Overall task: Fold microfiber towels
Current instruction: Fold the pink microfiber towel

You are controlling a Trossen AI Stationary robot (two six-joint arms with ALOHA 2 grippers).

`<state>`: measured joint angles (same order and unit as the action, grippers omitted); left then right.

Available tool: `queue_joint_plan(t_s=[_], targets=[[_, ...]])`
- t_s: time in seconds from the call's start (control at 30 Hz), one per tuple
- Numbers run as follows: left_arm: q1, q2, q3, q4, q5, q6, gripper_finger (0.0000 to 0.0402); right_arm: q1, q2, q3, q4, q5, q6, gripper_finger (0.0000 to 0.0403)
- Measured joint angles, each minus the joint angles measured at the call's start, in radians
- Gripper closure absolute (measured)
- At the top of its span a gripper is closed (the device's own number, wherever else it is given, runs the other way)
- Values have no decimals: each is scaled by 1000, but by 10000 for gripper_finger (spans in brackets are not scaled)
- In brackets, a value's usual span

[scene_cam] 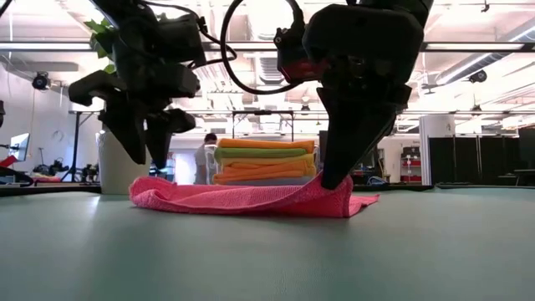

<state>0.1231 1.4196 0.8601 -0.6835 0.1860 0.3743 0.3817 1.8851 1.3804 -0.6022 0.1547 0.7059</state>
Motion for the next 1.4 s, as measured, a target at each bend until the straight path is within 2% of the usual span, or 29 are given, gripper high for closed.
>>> queue_joint_plan(t_s=[0.47,0.93,1.13,1.4], targets=[[-7,125,-1,44,0,-80,240,0,0,0,-7,1,0,394],[-45,50,-1,44,1,-80,240,0,0,0,-7,1,0,394],[-45,70,-2,51,0,-80,240,0,0,0,-7,1,-3,394],[-44,110,-3,56,-135,-81,239,0,0,0,-14,1,-3,394]])
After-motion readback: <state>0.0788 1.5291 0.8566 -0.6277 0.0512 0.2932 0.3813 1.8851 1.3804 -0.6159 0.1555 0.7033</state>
